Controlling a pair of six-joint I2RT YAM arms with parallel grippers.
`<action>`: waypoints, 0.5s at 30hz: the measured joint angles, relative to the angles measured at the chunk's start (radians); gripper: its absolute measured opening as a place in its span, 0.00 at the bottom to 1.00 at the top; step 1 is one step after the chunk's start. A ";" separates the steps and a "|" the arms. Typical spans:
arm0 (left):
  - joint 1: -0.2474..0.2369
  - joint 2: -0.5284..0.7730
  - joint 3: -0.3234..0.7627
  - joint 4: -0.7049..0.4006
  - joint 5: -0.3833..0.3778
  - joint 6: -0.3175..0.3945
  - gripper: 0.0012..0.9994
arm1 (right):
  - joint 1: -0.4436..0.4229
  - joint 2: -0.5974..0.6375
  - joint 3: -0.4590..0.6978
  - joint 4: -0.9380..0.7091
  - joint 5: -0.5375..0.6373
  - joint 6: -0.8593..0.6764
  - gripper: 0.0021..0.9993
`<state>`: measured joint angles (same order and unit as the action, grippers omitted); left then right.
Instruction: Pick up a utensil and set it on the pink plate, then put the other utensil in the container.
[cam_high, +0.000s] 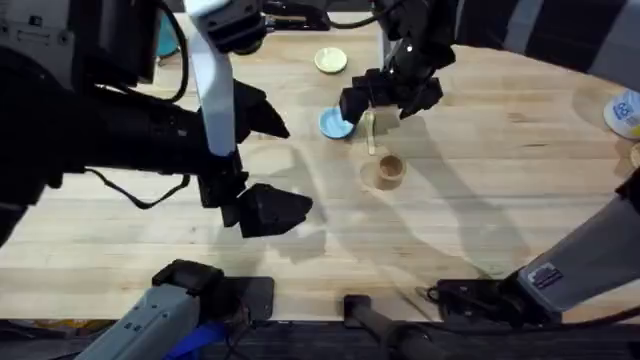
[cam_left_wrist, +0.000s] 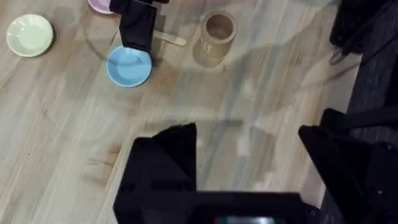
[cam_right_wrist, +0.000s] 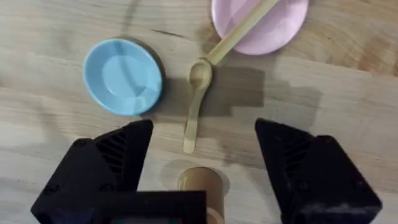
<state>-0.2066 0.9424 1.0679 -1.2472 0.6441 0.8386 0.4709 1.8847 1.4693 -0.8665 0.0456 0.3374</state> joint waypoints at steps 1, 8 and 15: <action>0.000 0.000 0.000 0.000 0.000 0.000 1.00 | 0.000 0.002 0.000 0.001 0.000 0.000 1.00; 0.000 0.000 0.000 0.000 0.000 0.000 1.00 | 0.000 0.037 0.002 0.002 0.000 0.003 1.00; 0.000 0.000 0.000 0.000 0.000 0.000 1.00 | 0.000 0.066 0.002 0.009 0.000 0.003 1.00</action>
<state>-0.2066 0.9424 1.0679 -1.2472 0.6441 0.8386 0.4709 1.9511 1.4708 -0.8577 0.0452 0.3409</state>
